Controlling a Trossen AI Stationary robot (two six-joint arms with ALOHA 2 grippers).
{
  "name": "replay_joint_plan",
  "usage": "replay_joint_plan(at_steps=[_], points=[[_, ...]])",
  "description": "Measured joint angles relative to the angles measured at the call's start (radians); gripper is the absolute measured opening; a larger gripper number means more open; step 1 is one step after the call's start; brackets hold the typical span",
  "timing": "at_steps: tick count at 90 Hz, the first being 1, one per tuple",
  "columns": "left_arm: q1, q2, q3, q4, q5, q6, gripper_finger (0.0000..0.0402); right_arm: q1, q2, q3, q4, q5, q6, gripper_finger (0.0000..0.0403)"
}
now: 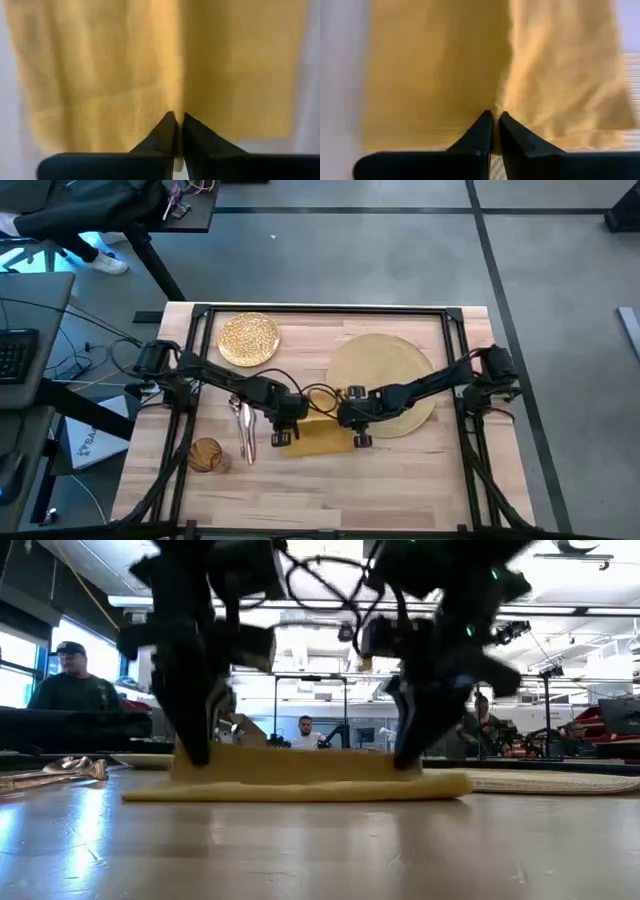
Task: Set table place
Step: Fold the yellow table napkin on the table
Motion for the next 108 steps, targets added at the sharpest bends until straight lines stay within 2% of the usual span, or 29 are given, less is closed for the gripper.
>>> replay_joint_plan(at_steps=[11,18,24,38,43,48,53,60,72,81,96,108], points=[[0.000,-0.037,0.074,-0.113,-0.037,0.059,0.0002,-0.031,-0.009,0.089,-0.150,-0.103,-0.020,0.0002],[0.006,-0.067,0.127,-0.188,-0.110,0.095,0.0001,-0.052,-0.015,0.148,-0.226,-0.097,-0.037,0.0002],[0.020,-0.089,0.167,-0.265,-0.203,0.124,0.0001,-0.067,-0.015,0.199,-0.280,0.016,-0.041,0.0001],[0.036,-0.142,0.224,-0.393,-0.471,0.145,0.0000,-0.086,-0.019,0.290,-0.346,0.374,-0.022,0.0001],[0.029,-0.157,0.227,-0.418,-0.526,0.140,0.0000,-0.079,-0.021,0.305,-0.365,0.443,0.008,0.0000],[0.007,-0.161,0.219,-0.426,-0.552,0.121,0.0000,-0.065,-0.023,0.302,-0.365,0.466,0.050,0.0000],[-0.026,-0.161,0.187,-0.400,-0.554,0.103,0.0000,-0.043,-0.023,0.269,-0.330,0.459,0.085,0.0000],[-0.087,-0.161,0.100,-0.279,-0.539,0.077,0.0000,-0.005,-0.017,0.176,-0.222,0.409,0.131,0.0000],[-0.181,-0.145,-0.076,-0.009,-0.408,0.035,0.0000,0.067,-0.014,-0.026,0.075,0.215,0.179,0.0000],[-0.244,-0.120,-0.127,0.096,-0.312,0.002,0.0000,0.110,-0.014,-0.125,0.232,0.082,0.222,0.0000],[-0.318,-0.118,-0.129,0.141,-0.275,-0.016,0.0000,0.158,-0.015,-0.170,0.277,0.013,0.263,0.0027],[-0.331,-0.123,-0.102,0.138,-0.144,-0.016,0.0016,0.162,-0.021,-0.141,0.236,-0.015,0.262,0.0082]])
